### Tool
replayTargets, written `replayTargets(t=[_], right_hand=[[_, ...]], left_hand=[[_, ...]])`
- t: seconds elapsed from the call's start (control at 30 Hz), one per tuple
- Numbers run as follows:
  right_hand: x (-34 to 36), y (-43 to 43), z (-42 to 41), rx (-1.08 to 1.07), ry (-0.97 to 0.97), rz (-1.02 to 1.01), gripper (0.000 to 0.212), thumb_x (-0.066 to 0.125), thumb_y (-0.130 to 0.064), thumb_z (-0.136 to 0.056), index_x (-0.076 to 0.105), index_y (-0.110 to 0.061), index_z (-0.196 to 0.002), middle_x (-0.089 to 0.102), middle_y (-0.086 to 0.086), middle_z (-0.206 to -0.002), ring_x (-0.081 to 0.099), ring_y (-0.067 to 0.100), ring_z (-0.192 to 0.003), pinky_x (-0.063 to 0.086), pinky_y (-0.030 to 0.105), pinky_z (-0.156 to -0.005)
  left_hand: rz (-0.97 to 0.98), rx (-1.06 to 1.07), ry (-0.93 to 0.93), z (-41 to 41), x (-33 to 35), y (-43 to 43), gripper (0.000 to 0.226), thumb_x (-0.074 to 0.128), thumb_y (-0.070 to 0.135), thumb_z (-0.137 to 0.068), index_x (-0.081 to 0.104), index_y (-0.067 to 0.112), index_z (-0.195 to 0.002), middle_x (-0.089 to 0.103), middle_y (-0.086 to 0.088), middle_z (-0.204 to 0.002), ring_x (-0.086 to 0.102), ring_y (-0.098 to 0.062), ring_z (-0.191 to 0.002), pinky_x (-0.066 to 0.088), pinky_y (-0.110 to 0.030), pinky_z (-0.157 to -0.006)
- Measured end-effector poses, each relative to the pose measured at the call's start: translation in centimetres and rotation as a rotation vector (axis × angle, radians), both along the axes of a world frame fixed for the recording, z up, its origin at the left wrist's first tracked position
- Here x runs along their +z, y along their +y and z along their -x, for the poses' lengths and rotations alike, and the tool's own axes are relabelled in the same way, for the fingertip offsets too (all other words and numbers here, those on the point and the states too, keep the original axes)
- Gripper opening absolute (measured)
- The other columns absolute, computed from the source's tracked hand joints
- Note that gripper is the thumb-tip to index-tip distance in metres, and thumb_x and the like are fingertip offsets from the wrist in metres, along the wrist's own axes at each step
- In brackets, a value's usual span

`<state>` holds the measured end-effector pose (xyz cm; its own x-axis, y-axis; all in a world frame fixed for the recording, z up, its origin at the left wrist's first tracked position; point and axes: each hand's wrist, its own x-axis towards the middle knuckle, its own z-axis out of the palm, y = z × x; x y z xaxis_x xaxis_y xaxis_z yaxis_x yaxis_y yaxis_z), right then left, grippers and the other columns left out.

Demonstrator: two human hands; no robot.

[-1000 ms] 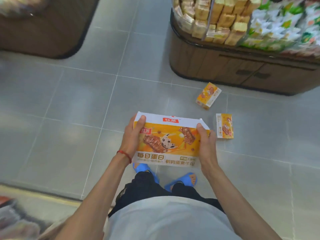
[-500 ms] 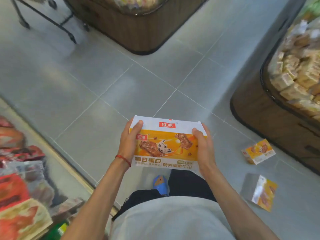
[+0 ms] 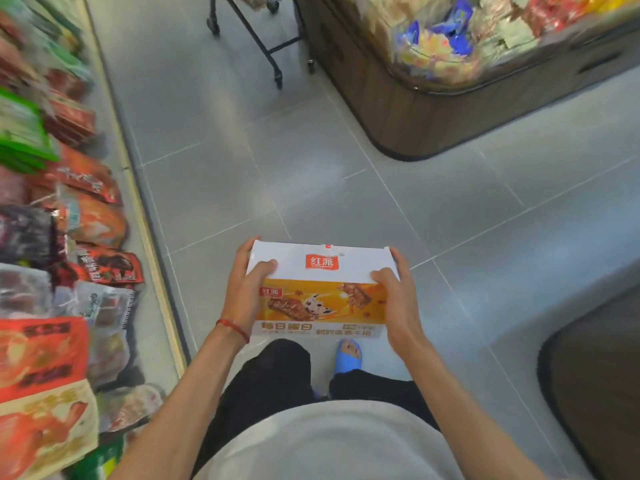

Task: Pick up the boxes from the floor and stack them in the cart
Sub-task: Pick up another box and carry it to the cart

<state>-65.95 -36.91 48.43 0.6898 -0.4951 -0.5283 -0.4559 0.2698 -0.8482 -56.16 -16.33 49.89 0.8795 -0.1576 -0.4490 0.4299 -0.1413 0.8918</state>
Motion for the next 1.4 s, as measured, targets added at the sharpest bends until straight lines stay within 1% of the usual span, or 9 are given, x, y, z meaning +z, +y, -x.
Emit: replayTargets(t=[0.13, 0.3, 0.5, 0.6, 0.8, 0.97, 1.1, 1.2, 1.4], right_hand=[[-0.2, -0.9, -8.2, 0.102, 0.01, -0.004, 0.048, 0.054, -0.026, -0.099, 0.043, -0.045, -0.141, 0.064, -0.004, -0.131, 0.074, 0.018, -0.102, 0.058, 0.024, -0.068], [-1.1, -0.6, -19.2, 0.174, 0.026, -0.004, 0.049, 0.051, -0.023, -0.105, 0.039, -0.04, -0.149, 0.061, -0.01, -0.132, 0.071, 0.017, -0.105, 0.057, 0.02, -0.067], [-1.1, 0.8, -33.6, 0.187, 0.041, 0.026, 0.041, 0.052, -0.025, -0.104, 0.043, -0.041, -0.141, 0.066, -0.014, -0.121, 0.072, 0.017, -0.103, 0.06, 0.022, -0.069], [-0.5, 1.2, -40.5, 0.194, 0.023, 0.028, 0.049, 0.053, -0.033, -0.096, 0.046, -0.036, -0.144, 0.068, -0.006, -0.128, 0.073, 0.02, -0.107, 0.063, 0.03, -0.076], [0.2, 0.6, -53.3, 0.16, 0.0, -0.002, 0.042, 0.045, -0.013, -0.106, 0.048, -0.044, -0.135, 0.067, -0.019, -0.114, 0.075, 0.008, -0.095, 0.06, 0.021, -0.064], [0.0, -0.9, -65.2, 0.156, -0.016, -0.013, 0.04, 0.047, -0.01, -0.105, 0.048, -0.034, -0.137, 0.068, -0.007, -0.119, 0.073, 0.001, -0.094, 0.058, 0.018, -0.061], [0.3, -2.9, -75.3, 0.19, -0.04, 0.005, 0.039, 0.051, -0.011, -0.104, 0.048, -0.04, -0.129, 0.067, -0.011, -0.112, 0.072, 0.011, -0.095, 0.057, 0.018, -0.063], [1.2, -4.6, -82.3, 0.205, -0.068, 0.026, 0.037, 0.053, -0.01, -0.102, 0.05, -0.039, -0.125, 0.067, -0.013, -0.11, 0.072, 0.004, -0.093, 0.057, 0.016, -0.063], [2.0, -6.5, -94.6, 0.177, -0.081, -0.009, 0.051, 0.062, -0.026, -0.091, 0.047, -0.039, -0.138, 0.067, -0.001, -0.124, 0.073, 0.021, -0.106, 0.064, 0.033, -0.078]], left_hand=[[-0.003, 0.115, -0.001, -6.0, -0.2, 0.1, 0.04, 0.054, 0.027, -0.1, 0.043, 0.035, -0.138, 0.065, -0.004, -0.121, 0.073, -0.021, -0.097, 0.06, -0.028, -0.07], [-0.003, 0.178, 0.017, -15.4, -1.0, 0.6, 0.054, 0.055, 0.044, -0.085, 0.043, 0.037, -0.137, 0.066, 0.001, -0.118, 0.073, -0.02, -0.096, 0.06, -0.027, -0.069], [0.009, 0.162, 0.031, -30.1, -1.8, 1.5, 0.038, 0.053, 0.026, -0.1, 0.042, 0.032, -0.136, 0.064, -0.003, -0.118, 0.072, -0.023, -0.096, 0.06, -0.027, -0.068], [0.023, 0.158, 0.032, -37.5, -0.9, 1.9, 0.035, 0.051, 0.022, -0.101, 0.043, 0.031, -0.133, 0.065, -0.002, -0.112, 0.072, -0.023, -0.092, 0.058, -0.024, -0.063], [0.052, 0.16, 0.048, -51.0, 0.1, 1.4, 0.033, 0.052, 0.018, -0.099, 0.047, 0.036, -0.127, 0.065, -0.002, -0.11, 0.073, -0.026, -0.088, 0.059, -0.028, -0.061], [0.044, 0.18, 0.031, -62.9, -0.2, -0.3, 0.038, 0.051, 0.015, -0.1, 0.047, 0.029, -0.134, 0.065, -0.004, -0.113, 0.072, -0.024, -0.089, 0.057, -0.026, -0.059], [0.015, 0.201, 0.009, -72.4, 0.1, -2.2, 0.038, 0.055, 0.024, -0.099, 0.047, 0.03, -0.135, 0.067, -0.003, -0.114, 0.073, -0.022, -0.089, 0.057, -0.024, -0.062], [0.005, 0.203, -0.009, -78.8, 0.7, -3.8, 0.041, 0.057, 0.036, -0.095, 0.046, 0.035, -0.135, 0.067, 0.001, -0.113, 0.072, -0.021, -0.092, 0.058, -0.024, -0.064], [0.02, 0.218, -0.027, -91.0, 1.1, -5.9, 0.035, 0.051, 0.03, -0.103, 0.045, 0.036, -0.137, 0.065, 0.0, -0.119, 0.07, -0.023, -0.098, 0.058, -0.023, -0.066]])
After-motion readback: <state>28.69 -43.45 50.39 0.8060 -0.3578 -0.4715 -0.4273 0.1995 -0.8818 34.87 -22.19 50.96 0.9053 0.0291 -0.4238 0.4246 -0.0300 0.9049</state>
